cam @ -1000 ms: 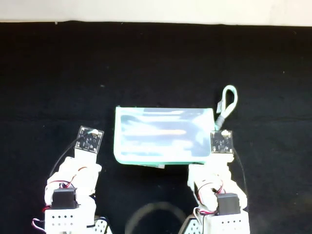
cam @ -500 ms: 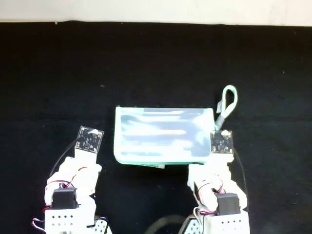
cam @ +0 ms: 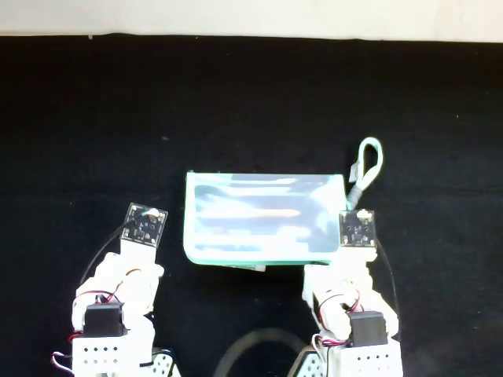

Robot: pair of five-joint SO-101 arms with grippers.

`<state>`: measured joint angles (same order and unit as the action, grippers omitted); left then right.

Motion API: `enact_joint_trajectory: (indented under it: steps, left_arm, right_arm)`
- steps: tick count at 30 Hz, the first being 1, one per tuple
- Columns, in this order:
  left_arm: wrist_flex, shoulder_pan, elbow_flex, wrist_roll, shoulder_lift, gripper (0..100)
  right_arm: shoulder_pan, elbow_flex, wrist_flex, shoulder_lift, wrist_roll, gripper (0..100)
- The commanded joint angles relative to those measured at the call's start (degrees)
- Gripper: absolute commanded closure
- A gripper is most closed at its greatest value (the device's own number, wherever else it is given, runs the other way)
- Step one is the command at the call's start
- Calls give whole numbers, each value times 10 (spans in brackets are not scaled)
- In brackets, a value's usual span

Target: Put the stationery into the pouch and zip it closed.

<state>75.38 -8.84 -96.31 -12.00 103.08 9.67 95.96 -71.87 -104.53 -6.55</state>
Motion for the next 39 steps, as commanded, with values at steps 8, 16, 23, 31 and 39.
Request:
enact_joint_trajectory:
  steps: [8, 16, 23, 31, 39]
  left_arm:
    - [3, -5, -9, -4, -4, 973]
    - [-54, -8, -9, -5, -4, 972]
    - [-133, -8, 2, -4, -4, 845]
    - [-72, -10, 223, -5, -10, 756]
    - [21, -9, 413, -5, -65, 755]
  right_arm:
    - [-2, 71, 7, -4, 5, 971]
    - [2, 71, 7, -4, 3, 971]
    - [2, 72, 22, -4, 2, 971]
    - [-46, -7, 132, -4, 5, 969]
    - [-161, -211, 140, 1, 18, 967]
